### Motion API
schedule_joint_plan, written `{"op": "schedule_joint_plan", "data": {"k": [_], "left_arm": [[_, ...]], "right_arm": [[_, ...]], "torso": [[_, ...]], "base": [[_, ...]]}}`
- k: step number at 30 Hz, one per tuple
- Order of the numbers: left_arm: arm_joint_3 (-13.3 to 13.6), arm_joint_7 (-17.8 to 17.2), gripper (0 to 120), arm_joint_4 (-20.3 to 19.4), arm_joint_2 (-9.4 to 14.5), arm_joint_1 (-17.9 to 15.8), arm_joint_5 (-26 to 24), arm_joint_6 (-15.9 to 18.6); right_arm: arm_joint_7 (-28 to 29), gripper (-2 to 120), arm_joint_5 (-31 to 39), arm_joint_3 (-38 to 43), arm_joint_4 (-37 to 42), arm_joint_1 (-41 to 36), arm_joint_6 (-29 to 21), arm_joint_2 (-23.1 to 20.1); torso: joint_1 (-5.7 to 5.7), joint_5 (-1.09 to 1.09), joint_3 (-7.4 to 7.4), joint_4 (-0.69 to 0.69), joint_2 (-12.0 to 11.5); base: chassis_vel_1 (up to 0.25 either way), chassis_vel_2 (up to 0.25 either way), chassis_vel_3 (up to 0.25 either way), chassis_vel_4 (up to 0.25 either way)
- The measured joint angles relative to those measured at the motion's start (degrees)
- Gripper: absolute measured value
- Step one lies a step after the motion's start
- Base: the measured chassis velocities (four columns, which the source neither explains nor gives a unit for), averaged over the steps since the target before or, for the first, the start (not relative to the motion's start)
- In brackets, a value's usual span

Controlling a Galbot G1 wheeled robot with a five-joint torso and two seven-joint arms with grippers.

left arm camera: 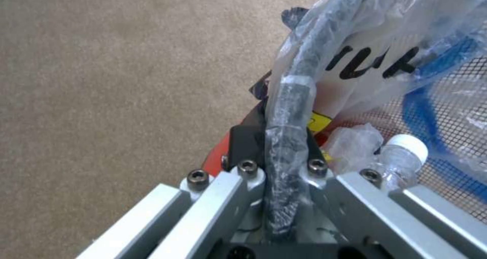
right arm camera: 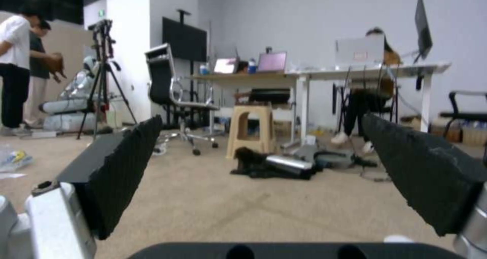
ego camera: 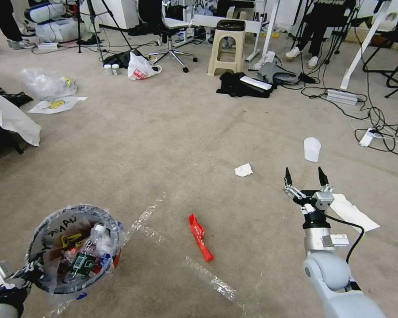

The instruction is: Pick up the trash bin and place the garbage on the floor into it.

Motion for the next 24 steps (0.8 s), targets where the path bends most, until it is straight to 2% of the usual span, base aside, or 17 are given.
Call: {"op": "schedule_joint_plan", "data": {"k": [3,6,7,8,9,11,12,13,14,15,16,17,19,20,22,24], "left_arm": [[-0.1,0.0,1,-0.1,0.0,0.1,-0.1,0.0],[-0.2,0.0,1,-0.1,0.0,0.2,-0.2,0.0],[-0.2,0.0,1,-0.1,0.0,0.2,-0.2,0.0],[-0.2,0.0,1,-0.1,0.0,0.2,-0.2,-0.1],[-0.2,0.0,1,-0.1,0.0,0.2,-0.2,-0.1],[-0.2,0.0,1,-0.1,-0.1,0.0,-0.2,-0.1],[-0.2,0.0,1,-0.1,-0.2,0.0,-0.2,-0.1],[-0.2,0.0,1,-0.1,-0.2,0.0,-0.2,-0.1],[-0.2,0.0,1,-0.1,-0.2,0.0,-0.2,-0.1],[-0.2,0.0,1,0.0,-0.2,0.0,-0.2,-0.1],[-0.2,0.0,1,0.0,-0.2,0.0,-0.2,-0.1],[-0.4,0.0,1,0.0,-0.2,0.0,-0.2,-0.1],[-0.4,0.0,1,0.0,-0.2,0.0,-0.2,-0.1],[-0.4,0.0,1,0.3,-0.2,-0.4,-0.3,-0.2],[-0.3,-0.1,1,0.9,0.3,-1.0,-0.5,-0.1],[-0.2,-0.2,1,1.2,0.4,-1.2,-0.6,-0.1]], "right_arm": [[0.9,100,2.0,-0.4,0.4,0.5,-2.7,-1.4],[6.9,100,11.7,-3.8,0.9,5.0,-18.4,-6.3],[6.9,100,11.7,-3.8,0.9,5.0,-18.4,-6.3],[8.5,100,15.2,-5.2,0.7,7.0,-24.3,-7.1],[8.5,100,15.2,-5.2,0.7,7.0,-24.3,-7.1],[13.6,100,25.2,-8.4,0.7,10.9,-37.9,-7.9],[14.6,100,27.4,-9.2,0.6,11.9,-41.1,-8.0],[14.6,100,27.4,-9.2,0.6,11.9,-41.1,-8.0],[16.4,100,33.0,-11.8,-0.1,14.8,-49.0,-7.7],[16.8,100,35.4,-12.8,-0.5,16.2,-52.2,-7.4],[16.8,100,35.4,-12.8,-0.5,16.2,-52.2,-7.4],[17.2,100,38.6,-13.9,-1.2,18.0,-57.3,-6.9],[17.3,100,39.7,-14.2,-1.5,18.6,-59.2,-6.7],[16.3,100,43.6,-16.4,-3.8,21.6,-66.8,-5.1],[10.4,100,39.9,-18.9,-8.0,23.7,-69.7,-3.9],[8.5,100,38.2,-19.9,-10.0,24.3,-70.2,-3.4]], "torso": [[0.0,0.0,0.0,0.0,0.0],[0.0,-0.01,0.0,-0.03,0.0],[0.0,-0.01,0.0,-0.03,0.0],[0.0,-0.01,0.0,0.01,0.0],[0.0,-0.01,0.0,0.01,0.0],[0.0,0.0,0.0,-0.01,0.0],[0.0,-0.01,0.0,-0.02,0.0],[0.0,-0.01,0.0,-0.02,0.0],[0.0,0.0,0.01,-0.02,0.0],[0.0,0.01,0.01,-0.01,0.0],[0.0,0.01,0.01,-0.01,0.0],[0.0,-0.01,0.0,0.01,0.0],[0.0,-0.02,0.0,0.01,0.0],[0.0,0.0,0.01,0.02,0.0],[0.0,-0.02,0.0,-0.01,0.0],[0.0,-0.02,0.01,-0.01,0.0]], "base": [[0.0,0.0,0.0,0.0],[0.0,0.0,0.0,0.0],[0.0,0.0,0.0,0.0],[0.0,0.0,0.0,0.0],[0.0,0.0,0.0,0.0],[0.0,0.0,0.0,0.0],[0.0,0.0,0.0,0.0],[0.0,0.0,0.0,0.0],[0.0,0.0,0.0,0.0],[0.0,0.0,0.0,0.0],[0.0,0.0,0.0,0.0],[0.0,0.0,0.0,0.0],[0.0,0.0,0.0,0.0],[0.0,0.0,0.0,0.0],[0.0,0.0,0.0,0.0],[0.0,0.0,0.0,0.0]]}}
